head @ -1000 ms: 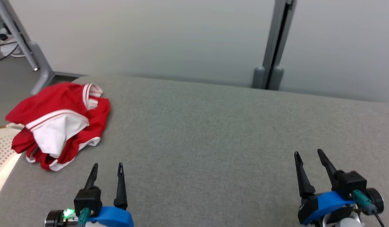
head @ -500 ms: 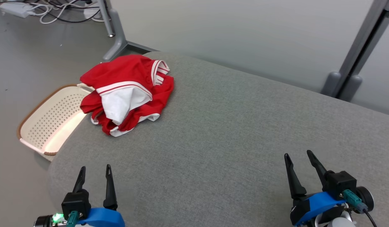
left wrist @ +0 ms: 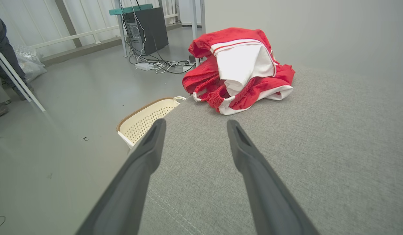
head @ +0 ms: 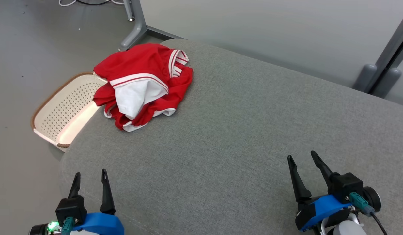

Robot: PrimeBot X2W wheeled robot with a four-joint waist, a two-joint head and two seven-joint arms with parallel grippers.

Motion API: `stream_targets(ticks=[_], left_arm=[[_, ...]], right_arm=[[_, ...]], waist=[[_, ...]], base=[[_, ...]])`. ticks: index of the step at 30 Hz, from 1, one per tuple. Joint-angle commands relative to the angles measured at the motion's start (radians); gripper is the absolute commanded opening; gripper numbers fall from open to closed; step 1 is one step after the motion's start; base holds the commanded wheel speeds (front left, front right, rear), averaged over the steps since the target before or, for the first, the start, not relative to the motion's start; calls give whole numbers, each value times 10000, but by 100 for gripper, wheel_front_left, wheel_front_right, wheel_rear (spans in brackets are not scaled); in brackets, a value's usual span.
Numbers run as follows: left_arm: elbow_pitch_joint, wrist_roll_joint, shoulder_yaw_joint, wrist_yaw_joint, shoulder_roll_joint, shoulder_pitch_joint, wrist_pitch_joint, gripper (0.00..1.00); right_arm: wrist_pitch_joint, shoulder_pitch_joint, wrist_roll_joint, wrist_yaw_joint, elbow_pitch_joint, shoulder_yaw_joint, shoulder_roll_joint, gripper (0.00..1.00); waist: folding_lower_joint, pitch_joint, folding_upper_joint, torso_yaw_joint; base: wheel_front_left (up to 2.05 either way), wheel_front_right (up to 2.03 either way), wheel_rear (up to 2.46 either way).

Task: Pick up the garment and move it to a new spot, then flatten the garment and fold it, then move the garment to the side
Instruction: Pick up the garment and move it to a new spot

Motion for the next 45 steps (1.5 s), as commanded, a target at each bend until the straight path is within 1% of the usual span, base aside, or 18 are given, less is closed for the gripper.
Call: stream_targets(ticks=[1,6,11,14,18,23,30,39,45], left_arm=[[53,-93,105,9,-26,-349,-28,100],[367,-143,448,33,24,-991,-28,100],[987,-156,909,114,342,-2039,-29,100],[1434,-169,1208,101,658,-2721,-28,100],[1927,-139,1378,154,851,-3375,-28,100],[2587,-273,1606,106,1091,-4155,-28,100],[3357,-330,1842,286,1294,-4916,-28,100],[4480,-564,2329,821,1561,-5679,-29,100],[4936,-833,2511,618,1635,-5903,-28,100]], right_arm=[[-55,-158,79,1,-73,113,-122,100],[-55,-257,190,1,-285,494,-331,100],[-55,-445,295,1,-517,882,-646,100],[-55,-545,380,1,-664,1136,-806,100],[-53,-648,465,1,-877,1355,-1078,100],[-53,-853,575,1,-1062,1497,-1345,100],[-53,-1078,631,1,-1296,1642,-1631,100],[-53,-1252,726,1,-1489,1725,-1886,100],[-52,-1211,775,1,-1461,1711,-1937,100]], waist=[[0,98,0,-129],[0,489,0,-605],[0,959,0,-1101],[0,1226,0,-1413],[0,1561,0,-1742],[0,2056,0,-2118],[0,2620,0,-2423],[0,3113,0,-2703],[0,3190,0,-2790]], base=[[0,0,0],[0,0,0],[0,0,0],[0,0,0],[0,0,0],[0,0,0],[0,0,0],[0,0,0],[0,0,0]])
